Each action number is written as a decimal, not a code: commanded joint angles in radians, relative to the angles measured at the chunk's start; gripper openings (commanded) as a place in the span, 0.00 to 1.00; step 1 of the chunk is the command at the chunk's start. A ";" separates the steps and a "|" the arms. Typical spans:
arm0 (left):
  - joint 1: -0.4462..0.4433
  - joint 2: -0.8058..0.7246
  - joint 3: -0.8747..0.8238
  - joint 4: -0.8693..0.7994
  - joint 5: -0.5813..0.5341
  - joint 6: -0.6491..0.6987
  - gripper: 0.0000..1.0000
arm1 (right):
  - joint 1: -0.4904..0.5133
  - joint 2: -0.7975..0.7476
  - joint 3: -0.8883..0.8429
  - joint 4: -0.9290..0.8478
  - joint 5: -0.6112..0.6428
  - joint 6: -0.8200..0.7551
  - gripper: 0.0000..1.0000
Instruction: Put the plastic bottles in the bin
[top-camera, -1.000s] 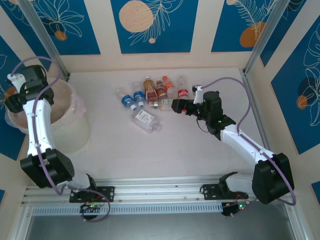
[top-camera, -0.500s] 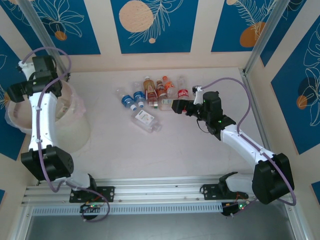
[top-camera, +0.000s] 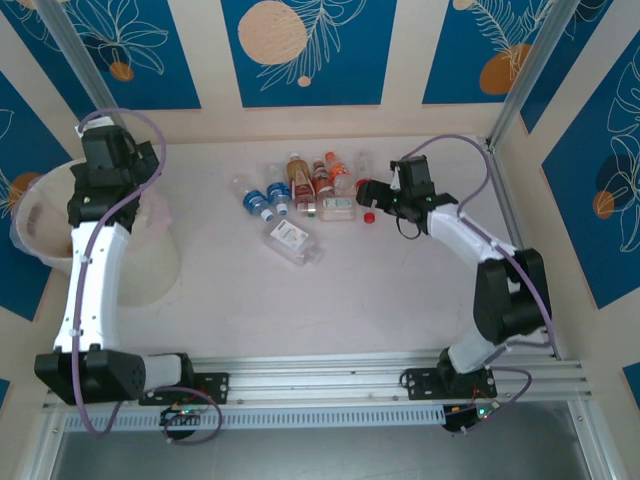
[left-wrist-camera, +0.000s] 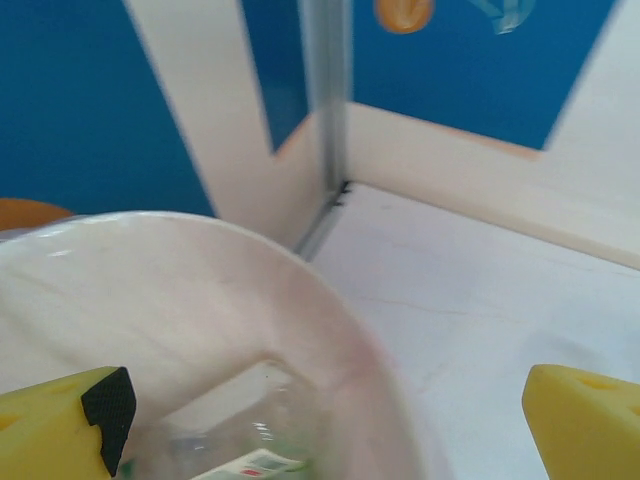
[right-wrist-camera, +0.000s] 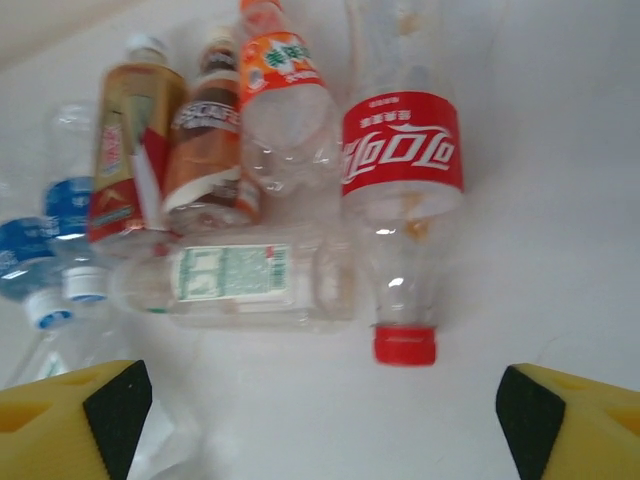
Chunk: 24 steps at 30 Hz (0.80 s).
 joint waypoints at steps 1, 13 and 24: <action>0.002 -0.070 -0.042 0.089 0.240 -0.045 1.00 | -0.006 0.108 0.131 -0.191 0.054 -0.062 0.78; 0.000 -0.291 -0.343 0.306 0.762 -0.334 1.00 | -0.019 0.512 0.617 -0.434 0.096 -0.094 0.86; 0.000 -0.303 -0.376 0.272 0.748 -0.324 1.00 | -0.027 0.719 0.847 -0.551 0.107 -0.111 0.84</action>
